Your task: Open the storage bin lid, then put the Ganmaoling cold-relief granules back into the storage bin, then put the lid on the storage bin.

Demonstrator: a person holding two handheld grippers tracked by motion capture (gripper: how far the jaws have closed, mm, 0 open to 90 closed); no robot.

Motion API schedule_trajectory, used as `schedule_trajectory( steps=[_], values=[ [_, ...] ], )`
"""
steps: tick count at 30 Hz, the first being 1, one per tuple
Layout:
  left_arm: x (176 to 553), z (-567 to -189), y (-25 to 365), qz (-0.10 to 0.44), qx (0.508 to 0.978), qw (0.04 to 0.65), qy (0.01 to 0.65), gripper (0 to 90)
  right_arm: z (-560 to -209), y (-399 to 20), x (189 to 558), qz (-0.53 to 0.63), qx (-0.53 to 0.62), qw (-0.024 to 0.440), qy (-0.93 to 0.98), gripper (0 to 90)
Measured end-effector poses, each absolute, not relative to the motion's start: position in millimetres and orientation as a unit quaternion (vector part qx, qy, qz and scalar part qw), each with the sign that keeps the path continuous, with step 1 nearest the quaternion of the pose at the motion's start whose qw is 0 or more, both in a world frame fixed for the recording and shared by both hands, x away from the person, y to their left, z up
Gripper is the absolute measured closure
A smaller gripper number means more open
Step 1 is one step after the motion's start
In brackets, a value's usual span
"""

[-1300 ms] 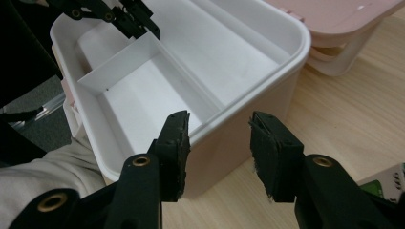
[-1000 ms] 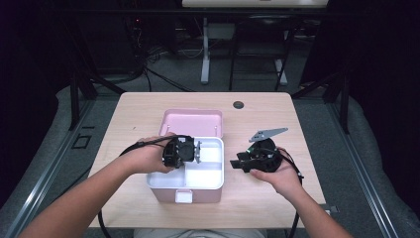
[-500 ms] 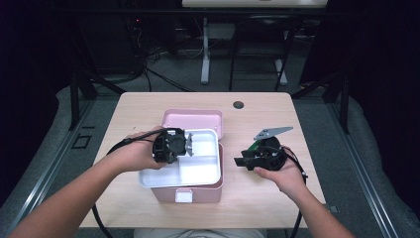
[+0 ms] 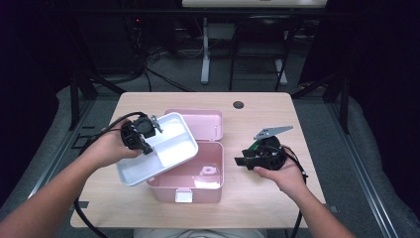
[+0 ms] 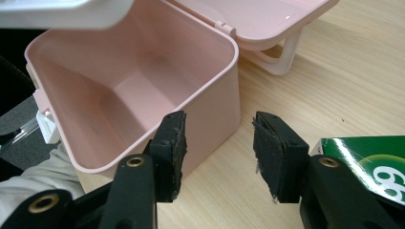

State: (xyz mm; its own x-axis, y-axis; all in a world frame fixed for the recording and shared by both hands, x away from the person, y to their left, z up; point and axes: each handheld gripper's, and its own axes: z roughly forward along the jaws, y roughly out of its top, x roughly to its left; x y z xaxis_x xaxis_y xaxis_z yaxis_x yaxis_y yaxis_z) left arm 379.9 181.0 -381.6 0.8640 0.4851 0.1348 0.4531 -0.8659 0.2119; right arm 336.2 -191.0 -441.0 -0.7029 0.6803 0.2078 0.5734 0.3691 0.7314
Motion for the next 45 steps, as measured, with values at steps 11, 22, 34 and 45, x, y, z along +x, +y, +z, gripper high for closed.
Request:
schedule_trajectory(
  steps=[11, 22, 34, 45],
  values=[
    [399.4, -395.5, 260.6, 0.088, 0.916, 0.084, 0.383, 89.6, -441.3, -193.2, 337.4, 0.41, 0.385, 0.069, 0.824, 53.5],
    [403.1, -427.2, 302.8, 0.075, 0.891, 0.065, 0.442, 89.6, -441.4, -194.0, 338.0, 0.41, 0.385, 0.075, 0.824, 52.5],
    [416.7, -489.7, 296.3, 0.047, 0.885, 0.063, 0.459, 89.6, -442.8, -198.4, 340.7, 0.409, 0.382, 0.105, 0.822, 46.8],
    [420.6, -527.0, 295.2, 0.028, 0.88, 0.061, 0.47, 89.5, -447.4, -199.8, 344.7, 0.405, 0.377, 0.124, 0.824, 44.9]
  ],
)
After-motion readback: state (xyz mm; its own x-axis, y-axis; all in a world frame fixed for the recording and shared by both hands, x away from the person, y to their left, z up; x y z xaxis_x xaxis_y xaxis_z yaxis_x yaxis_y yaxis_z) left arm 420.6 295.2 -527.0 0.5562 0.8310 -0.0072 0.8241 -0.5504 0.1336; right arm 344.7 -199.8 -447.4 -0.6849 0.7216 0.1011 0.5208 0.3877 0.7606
